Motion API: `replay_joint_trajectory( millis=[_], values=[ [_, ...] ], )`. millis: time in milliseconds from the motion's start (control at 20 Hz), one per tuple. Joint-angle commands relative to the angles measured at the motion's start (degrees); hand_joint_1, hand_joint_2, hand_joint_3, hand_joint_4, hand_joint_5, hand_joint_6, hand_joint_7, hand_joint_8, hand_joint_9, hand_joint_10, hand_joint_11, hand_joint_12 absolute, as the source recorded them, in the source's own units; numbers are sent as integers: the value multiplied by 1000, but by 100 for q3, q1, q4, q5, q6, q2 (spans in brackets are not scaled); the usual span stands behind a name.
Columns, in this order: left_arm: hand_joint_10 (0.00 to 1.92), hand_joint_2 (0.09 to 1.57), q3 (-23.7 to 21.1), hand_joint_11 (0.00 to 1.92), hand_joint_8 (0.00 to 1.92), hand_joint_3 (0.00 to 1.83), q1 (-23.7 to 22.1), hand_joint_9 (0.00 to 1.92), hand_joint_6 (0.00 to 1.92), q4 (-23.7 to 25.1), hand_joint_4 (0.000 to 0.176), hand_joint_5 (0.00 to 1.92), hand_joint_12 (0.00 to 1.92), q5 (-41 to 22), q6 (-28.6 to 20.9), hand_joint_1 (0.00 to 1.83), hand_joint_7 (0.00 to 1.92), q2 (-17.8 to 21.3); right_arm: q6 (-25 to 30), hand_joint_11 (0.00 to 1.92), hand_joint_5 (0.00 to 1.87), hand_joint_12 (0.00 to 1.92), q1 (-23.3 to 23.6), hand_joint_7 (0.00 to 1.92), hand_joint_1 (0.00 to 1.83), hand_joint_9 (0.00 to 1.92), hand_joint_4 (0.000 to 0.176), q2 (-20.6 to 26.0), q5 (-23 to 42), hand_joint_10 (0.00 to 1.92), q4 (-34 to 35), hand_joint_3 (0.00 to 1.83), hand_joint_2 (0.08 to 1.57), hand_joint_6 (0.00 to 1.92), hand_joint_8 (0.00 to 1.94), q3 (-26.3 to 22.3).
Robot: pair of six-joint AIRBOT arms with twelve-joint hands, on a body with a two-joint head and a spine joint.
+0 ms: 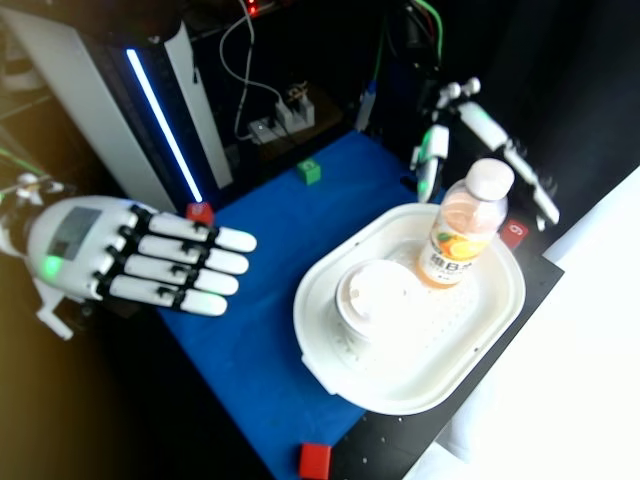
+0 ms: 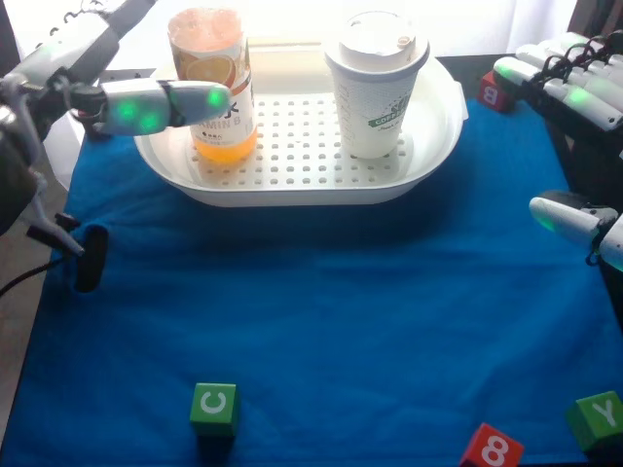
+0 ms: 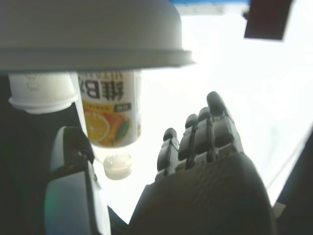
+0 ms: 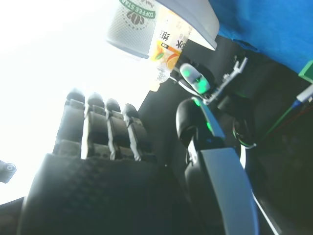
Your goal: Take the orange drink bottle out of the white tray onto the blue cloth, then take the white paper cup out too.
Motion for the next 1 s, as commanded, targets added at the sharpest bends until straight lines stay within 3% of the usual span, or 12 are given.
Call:
replay_joint_trajectory(
  millis=[0, 100, 150, 200, 300, 450, 500, 550, 600, 650, 750, 950],
  values=[
    [0, 808, 83, 8, 0, 0, -136, 0, 0, 114, 138, 0, 3, -507, -47, 734, 0, -75, 18, 0, 0, 0, 40, 0, 564, 0, 0, -10, 729, 0, -14, 0, 1374, 0, 0, 24],
    [51, 840, 265, 0, 17, 28, -222, 79, 49, 186, 137, 127, 1398, -330, -153, 890, 50, -226, 44, 0, 0, 0, 3, 0, 591, 0, 0, -10, 729, 0, -14, 0, 1379, 0, 0, 24],
    [598, 906, 341, 0, 93, 0, -221, 49, 286, 224, 106, 210, 1677, -319, -309, 939, 204, -276, 55, 0, 0, 0, -12, 0, 598, 0, 0, -10, 729, 0, -14, 0, 1383, 0, 0, 24],
    [1073, 966, 403, 37, 530, 8, -218, 227, 695, 314, 15, 389, 1853, -319, -489, 1020, 425, -314, 68, 0, 0, 0, -26, 0, 617, 0, 0, -10, 729, 0, -12, 0, 1385, 0, 0, 24],
    [1509, 1070, 394, 484, 1250, 39, -221, 576, 994, 392, 0, 898, 1827, -363, -531, 1097, 650, -334, 88, 0, 0, 0, -68, 0, 631, 0, 0, -10, 730, 0, 14, 0, 1388, 0, 0, 23],
    [1301, 1134, 294, 460, 1157, 9, -222, 663, 1099, 473, 34, 926, 1716, -520, -534, 1050, 657, -275, 102, 0, 0, 0, -99, 0, 605, 0, 0, -10, 731, 0, 24, 1, 1392, 0, 0, 18],
    [1251, 1159, 237, 534, 1059, 6, -222, 666, 1155, 502, 0, 883, 1651, -611, -534, 1055, 634, -231, 105, 0, 0, 0, -100, 0, 614, 0, 0, -10, 731, 0, 25, 3, 1396, 0, 0, 16],
    [1210, 1197, 170, 556, 1239, 8, -222, 702, 1258, 548, 0, 858, 1624, -713, -536, 1140, 725, -173, 109, 0, 0, 0, -101, 0, 639, 0, 0, -11, 731, 0, 25, 2, 1397, 0, 0, 14],
    [1257, 1202, 85, 619, 1285, 2, -223, 747, 1252, 607, 31, 828, 1679, -856, -546, 1153, 788, -107, 115, 0, 0, 0, -102, 0, 644, 0, 0, -11, 731, 0, 25, 2, 1397, 0, 0, 13],
    [1335, 1188, -30, 682, 1316, 0, -224, 813, 1127, 678, 0, 835, 1770, -1061, -566, 1182, 862, -4, 119, 0, 0, 0, -103, 0, 627, 0, 0, -11, 731, 0, 25, 2, 1396, 0, 0, 13],
    [1553, 1156, -286, 817, 1348, 0, -228, 917, 896, 830, 0, 920, 1884, -1565, -595, 1235, 920, 219, 122, 0, 0, 0, -103, 0, 623, 0, 0, -11, 731, 0, 24, 0, 1389, 0, 0, 14],
    [1199, 1191, -980, 652, 1297, 2, -218, 758, 1164, 1342, 0, 800, 1628, -2605, -590, 1175, 869, 769, 175, 6, 0, 148, -125, 0, 569, 0, 0, -11, 730, 0, 24, 0, 1403, 0, 0, 8]
  ],
)
